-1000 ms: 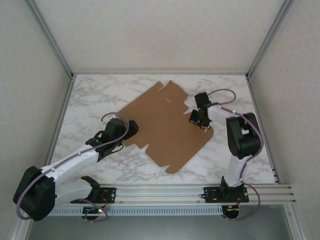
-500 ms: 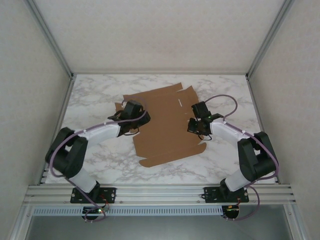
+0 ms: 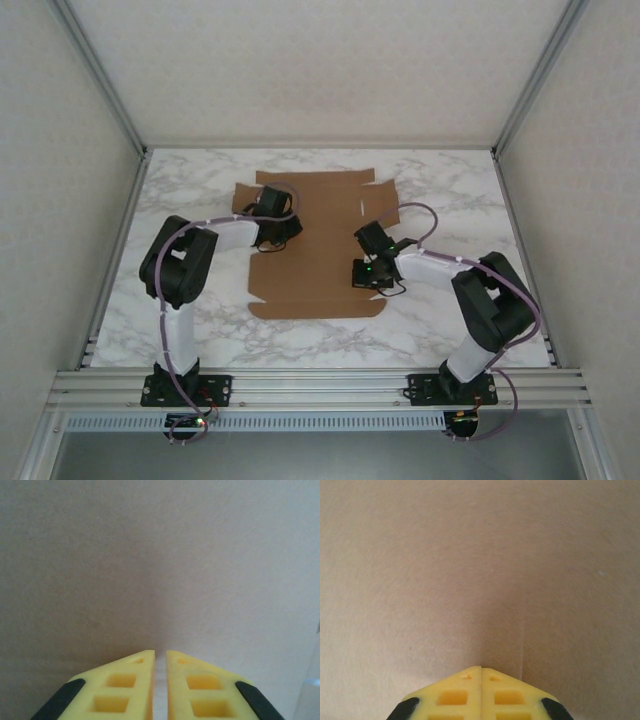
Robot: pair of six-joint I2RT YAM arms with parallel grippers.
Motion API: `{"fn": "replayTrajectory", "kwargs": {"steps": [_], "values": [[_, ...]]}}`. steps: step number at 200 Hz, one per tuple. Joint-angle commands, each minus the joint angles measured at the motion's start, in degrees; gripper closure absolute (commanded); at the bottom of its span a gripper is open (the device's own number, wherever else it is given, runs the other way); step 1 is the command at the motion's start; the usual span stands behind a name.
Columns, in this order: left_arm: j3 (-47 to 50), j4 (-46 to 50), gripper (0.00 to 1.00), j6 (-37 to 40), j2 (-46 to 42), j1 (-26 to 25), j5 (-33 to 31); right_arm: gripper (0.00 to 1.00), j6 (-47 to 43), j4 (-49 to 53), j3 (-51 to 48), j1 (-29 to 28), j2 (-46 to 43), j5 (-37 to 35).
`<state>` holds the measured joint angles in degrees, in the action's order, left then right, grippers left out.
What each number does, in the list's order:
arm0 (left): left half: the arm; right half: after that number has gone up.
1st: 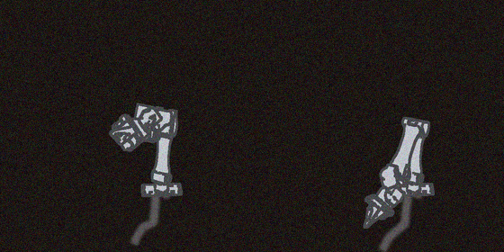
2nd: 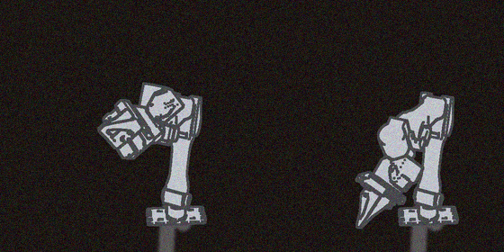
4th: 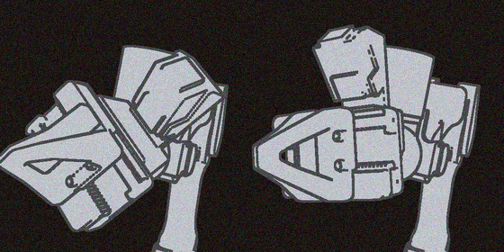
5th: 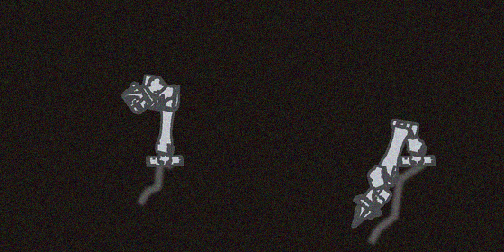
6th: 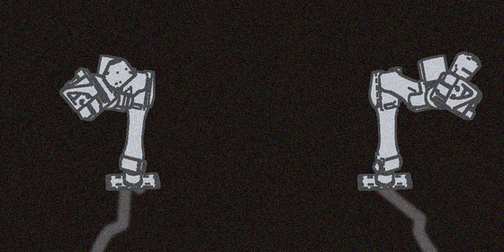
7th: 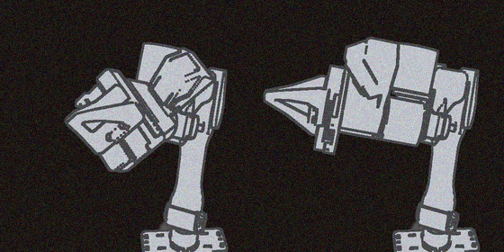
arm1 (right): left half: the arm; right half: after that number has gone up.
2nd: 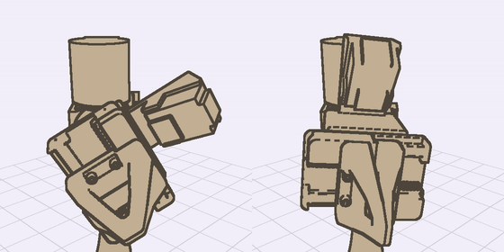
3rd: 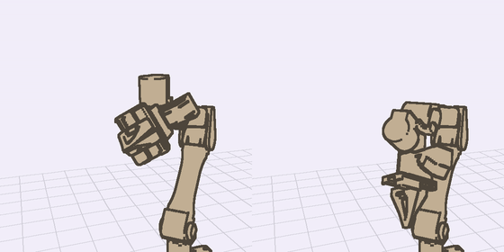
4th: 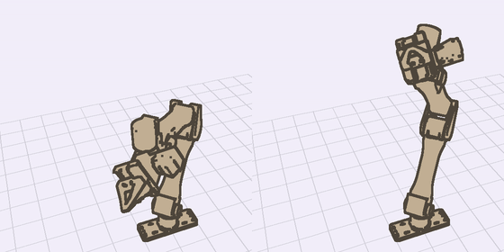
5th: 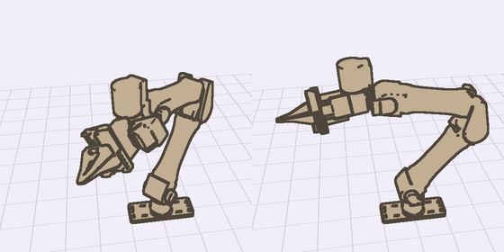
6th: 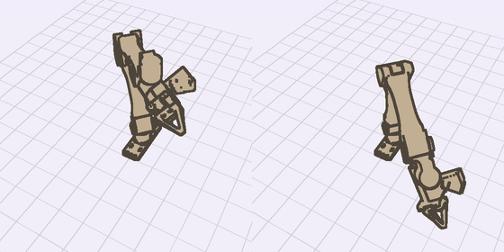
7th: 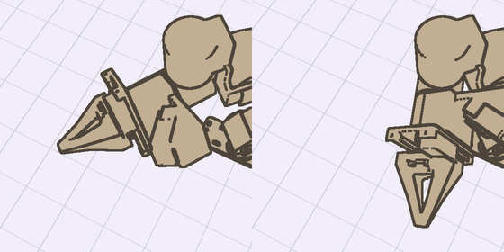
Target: Fold the paper box
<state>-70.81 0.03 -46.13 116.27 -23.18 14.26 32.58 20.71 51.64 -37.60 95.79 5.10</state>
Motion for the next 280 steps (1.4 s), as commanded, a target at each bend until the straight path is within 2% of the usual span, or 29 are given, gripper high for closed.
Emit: {"fn": "replayTrajectory", "kwargs": {"steps": [1,13,33,56,65,77,88,97,107,115,123,138,156,171,182,189,194,209,212,215,240,280], "values": [[-4.7,4.9,0.83,3.0,4.5,1.1,2.8,1.0,-0.7,-0.8,3.5,-4.8,5.6,7.1],[-7.2,6.2,0.82,4.6,6.7,1.2,4.6,1.0,-1.0,-1.5,6.4,-7.6,7.8,8.8],[-11.5,9.3,0.8,6.7,9.8,0.8,6.6,1.0,-0.2,-3.7,11.0,-8.4,10.0,13.0],[-13.0,10.8,0.78,9.1,7.9,1.5,4.0,1.0,0.8,-8.8,10.8,-7.1,4.1,12.9],[-12.4,10.6,0.76,9.5,5.8,2.6,3.0,0.97,0.1,-10.2,10.4,-6.2,0.7,12.1],[-10.5,9.4,0.73,9.4,1.9,4.0,2.5,0.9,-1.6,-12.3,9.5,-5.5,-4.7,10.6],[-7.9,7.2,0.71,9.0,-2.2,4.7,2.5,0.82,-2.7,-12.5,8.8,-3.8,-9.9,4.9],[-6.0,6.0,0.69,9.2,-5.3,4.7,2.8,0.7,-3.9,-12.0,9.1,-2.8,-13.3,0.9],[-3.7,5.3,0.67,9.3,-8.5,4.2,2.5,0.67,-5.1,-11.1,10.1,-0.9,-15.5,-2.2],[-2.1,5.3,0.66,9.2,-10.6,3.4,2.4,0.58,-6.7,-10.2,11.1,0.9,-16.3,-4.3],[-0.2,5.3,0.66,9.1,-12.1,2.7,2.9,0.56,-8.6,-8.6,12.9,2.9,-16.0,-6.1],[4.9,3.4,0.69,8.5,-15.7,1.4,4.9,0.54,-9.3,-3.4,18.2,8.7,-11.8,-7.0],[10.3,2.5,0.74,7.3,-19.5,-0.2,5.4,0.51,-7.1,0.7,25.0,17.0,-4.4,2.0],[13.2,4.7,0.75,7.3,-21.2,-1.2,5.1,0.44,-5.0,-1.8,26.5,22.7,-1.1,10.6],[16.3,5.3,0.76,7.3,-22.7,-1.5,5.5,0.41,-5.3,-0.3,29.7,25.5,2.2,11.0],[18.3,5.3,0.76,7.1,-23.6,-1.6,6.0,0.35,-6.4,0.4,31.6,26.8,4.3,10.6],[19.6,5.2,0.76,7.1,-24.2,-1.6,6.1,0.26,-7.0,1.1,33.4,27.8,6.2,11.3],[23.0,5.7,0.76,7.1,-25.2,-1.5,5.6,0.15,-6.4,5.0,40.5,30.7,13.0,14.7],[23.6,5.8,0.76,7.1,-25.2,-1.5,5.4,0.05,-6.5,5.5,41.8,31.0,14.3,15.4],[24.1,6.0,0.76,7.2,-25.2,-1.4,5.5,0.02,-6.7,6.3,43.0,31.4,15.4,16.5],[28.2,5.8,0.75,6.3,-24.9,-1.0,5.8,0.01,-11.2,14.2,54.9,32.4,25.1,19.1],[31.4,7.6,0.76,6.4,-22.5,0.0,2.5,0.01,-14.8,23.4,71.7,33.5,39.6,24.3]]}}
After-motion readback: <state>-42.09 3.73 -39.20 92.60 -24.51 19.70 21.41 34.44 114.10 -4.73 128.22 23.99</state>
